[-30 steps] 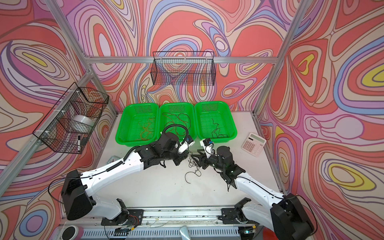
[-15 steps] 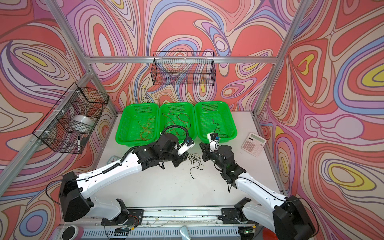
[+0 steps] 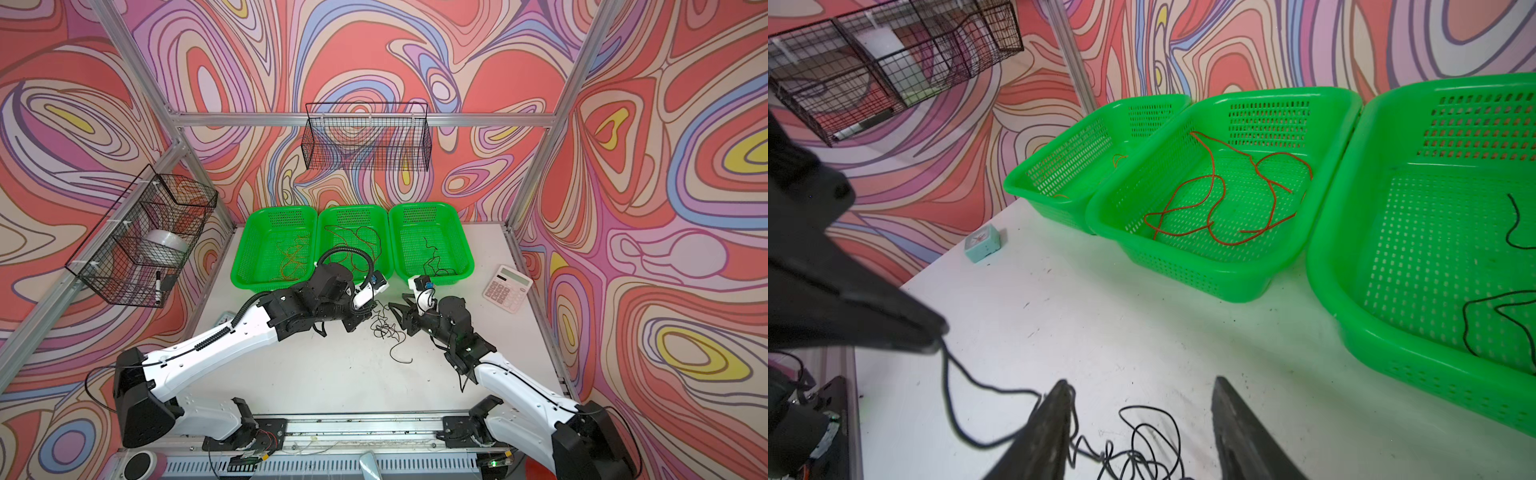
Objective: Untangle the cables
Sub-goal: 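Grasp a black wire end with the right gripper while the left holds the tangle, then pull the black wire up with the right gripper while the left holds the tangle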
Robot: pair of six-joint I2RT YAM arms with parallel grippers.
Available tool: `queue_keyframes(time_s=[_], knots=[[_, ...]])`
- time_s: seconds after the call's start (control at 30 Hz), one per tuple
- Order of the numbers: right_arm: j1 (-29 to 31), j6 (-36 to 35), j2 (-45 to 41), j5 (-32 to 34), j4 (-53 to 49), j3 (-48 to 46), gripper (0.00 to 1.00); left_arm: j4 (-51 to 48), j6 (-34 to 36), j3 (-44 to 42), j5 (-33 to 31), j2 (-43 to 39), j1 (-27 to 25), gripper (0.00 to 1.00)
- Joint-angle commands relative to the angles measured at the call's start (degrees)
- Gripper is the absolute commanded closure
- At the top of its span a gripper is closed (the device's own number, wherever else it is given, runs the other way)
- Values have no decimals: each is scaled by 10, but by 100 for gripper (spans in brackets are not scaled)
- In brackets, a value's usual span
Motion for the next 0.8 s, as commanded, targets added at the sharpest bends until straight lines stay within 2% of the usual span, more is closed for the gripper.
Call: queue_keyframes(time_s=[0.0, 0.17, 0.33, 0.43, 0.47, 0.5, 0.6, 0.77], knots=[[5, -26, -18, -32, -11, -16, 41, -17, 13, 20, -6, -6, -3, 100], [13, -17, 11, -51, 38, -8, 39, -20, 10, 27, 9, -6, -4, 100], [17, 43, 58, -12, 138, 5, 40, -24, 11, 33, 20, 0, -8, 100], [17, 77, 81, -5, 205, 3, 44, -33, 16, 43, 23, 7, -12, 100], [17, 85, 86, 0, 221, 2, 46, -36, 17, 47, 23, 8, -12, 100], [17, 94, 87, 18, 223, 4, 54, -38, 18, 49, 22, 9, -12, 100], [17, 103, 74, 94, 200, 9, 85, -41, 20, 48, 21, 6, -11, 100], [17, 60, 17, 188, 125, 24, 100, -38, 19, 29, 14, -6, -11, 100]])
